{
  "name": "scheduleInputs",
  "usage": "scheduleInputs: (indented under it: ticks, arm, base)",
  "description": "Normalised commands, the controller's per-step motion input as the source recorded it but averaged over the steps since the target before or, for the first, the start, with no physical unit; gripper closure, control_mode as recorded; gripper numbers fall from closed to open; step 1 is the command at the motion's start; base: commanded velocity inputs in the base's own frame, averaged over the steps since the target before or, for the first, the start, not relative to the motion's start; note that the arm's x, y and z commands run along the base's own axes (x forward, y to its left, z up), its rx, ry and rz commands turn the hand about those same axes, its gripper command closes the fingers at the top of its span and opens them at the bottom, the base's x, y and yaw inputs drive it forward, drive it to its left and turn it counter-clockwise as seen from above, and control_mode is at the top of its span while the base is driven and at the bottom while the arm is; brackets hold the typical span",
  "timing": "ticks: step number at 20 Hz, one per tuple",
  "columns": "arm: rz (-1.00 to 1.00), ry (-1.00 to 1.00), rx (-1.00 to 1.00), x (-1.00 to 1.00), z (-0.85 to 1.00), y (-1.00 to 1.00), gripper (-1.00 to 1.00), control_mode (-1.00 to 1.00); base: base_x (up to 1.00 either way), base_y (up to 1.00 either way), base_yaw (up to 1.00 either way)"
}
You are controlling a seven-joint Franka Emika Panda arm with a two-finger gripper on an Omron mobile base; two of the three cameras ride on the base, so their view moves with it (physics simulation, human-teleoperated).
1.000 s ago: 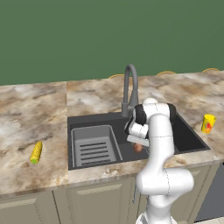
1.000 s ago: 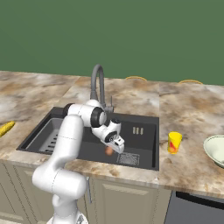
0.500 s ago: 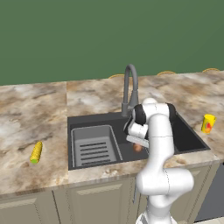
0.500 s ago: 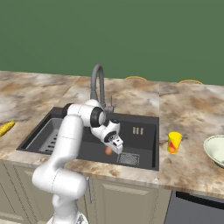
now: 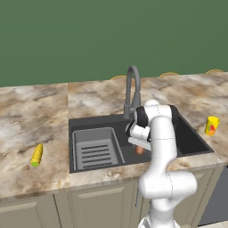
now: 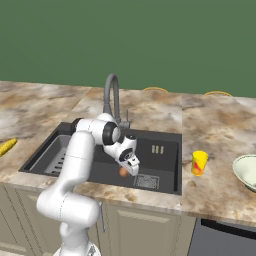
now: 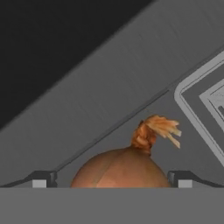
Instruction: Remove the onion and corn from the sink. Then move the bowl and cup from the counter to the sink for washing.
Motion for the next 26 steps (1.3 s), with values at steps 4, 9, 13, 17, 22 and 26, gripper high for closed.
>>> scheduleInputs:
  ticks: [4, 9, 13, 17, 22, 26]
  arm:
    - [-0.05, 0.04, 0.00, -0.12, -0.13, 0.18, -1.00, -1.00]
    - [-0.05, 0.04, 0.00, -0.15, -0.14, 0.16, -1.00, -1.00]
    - [-0.04, 0.03, 0.00, -0.17, -0.11, 0.15, -1.00, -1.00]
    - [-0.04, 0.01, 0.00, -0.21, -0.05, 0.14, -1.00, -1.00]
    - [-0.04, 0.01, 0.00, -0.21, -0.03, 0.14, -1.00, -1.00]
    - [-0.04, 0.03, 0.00, -0.21, -0.06, 0.12, -1.00, -1.00]
  base:
    - [0.00, 0.00, 0.00]
    - [0.00, 0.00, 0.00]
    - [0.00, 0.00, 0.00]
    - [0.00, 0.00, 0.00]
    - [0.00, 0.00, 0.00]
    - [0.00, 0.00, 0.00]
